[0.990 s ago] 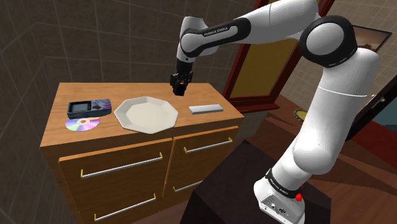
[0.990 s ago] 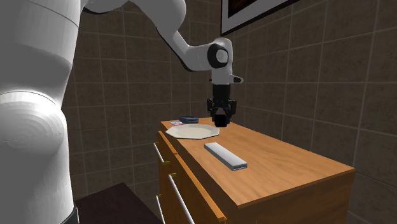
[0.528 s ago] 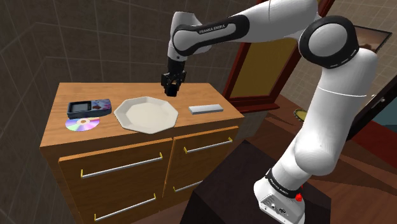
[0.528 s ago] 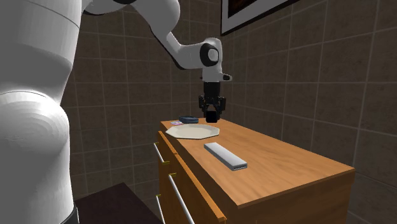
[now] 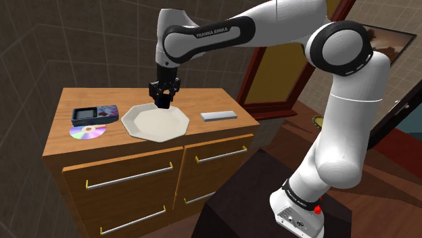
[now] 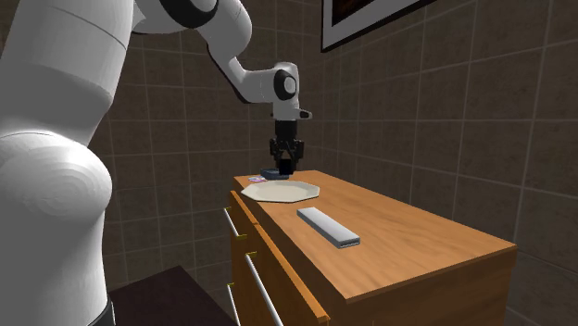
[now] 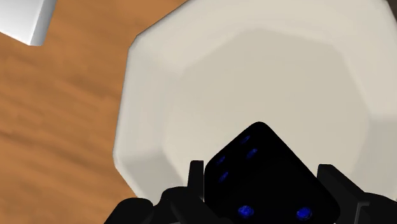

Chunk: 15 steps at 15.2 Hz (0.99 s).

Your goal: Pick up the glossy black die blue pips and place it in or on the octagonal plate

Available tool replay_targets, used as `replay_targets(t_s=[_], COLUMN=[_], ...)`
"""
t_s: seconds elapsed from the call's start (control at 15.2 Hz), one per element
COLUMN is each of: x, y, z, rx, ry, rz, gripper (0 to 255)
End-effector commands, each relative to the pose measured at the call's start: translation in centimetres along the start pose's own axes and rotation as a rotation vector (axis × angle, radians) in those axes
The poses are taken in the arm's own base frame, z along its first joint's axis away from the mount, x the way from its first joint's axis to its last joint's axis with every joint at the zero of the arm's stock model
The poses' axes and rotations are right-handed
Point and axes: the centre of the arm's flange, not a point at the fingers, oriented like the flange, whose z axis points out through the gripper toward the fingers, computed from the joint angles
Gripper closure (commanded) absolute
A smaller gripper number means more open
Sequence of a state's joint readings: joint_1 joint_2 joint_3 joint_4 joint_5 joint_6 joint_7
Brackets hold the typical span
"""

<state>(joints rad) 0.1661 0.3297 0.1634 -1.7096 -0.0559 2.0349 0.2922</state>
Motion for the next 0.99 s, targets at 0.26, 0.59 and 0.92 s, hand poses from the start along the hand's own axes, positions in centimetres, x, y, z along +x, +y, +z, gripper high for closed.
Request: replay_targets(t_s=[0.26,0.59,0.92], x=[0.1,0.1,0.1], y=[-2.3,-2.3,-2.3], z=[2.4,5.0,6.5], rx=[0.0,0.0,0.0], ry=[0.0,0.0,0.0], rz=[0.002,0.002,0.002], gripper=[255,255,255])
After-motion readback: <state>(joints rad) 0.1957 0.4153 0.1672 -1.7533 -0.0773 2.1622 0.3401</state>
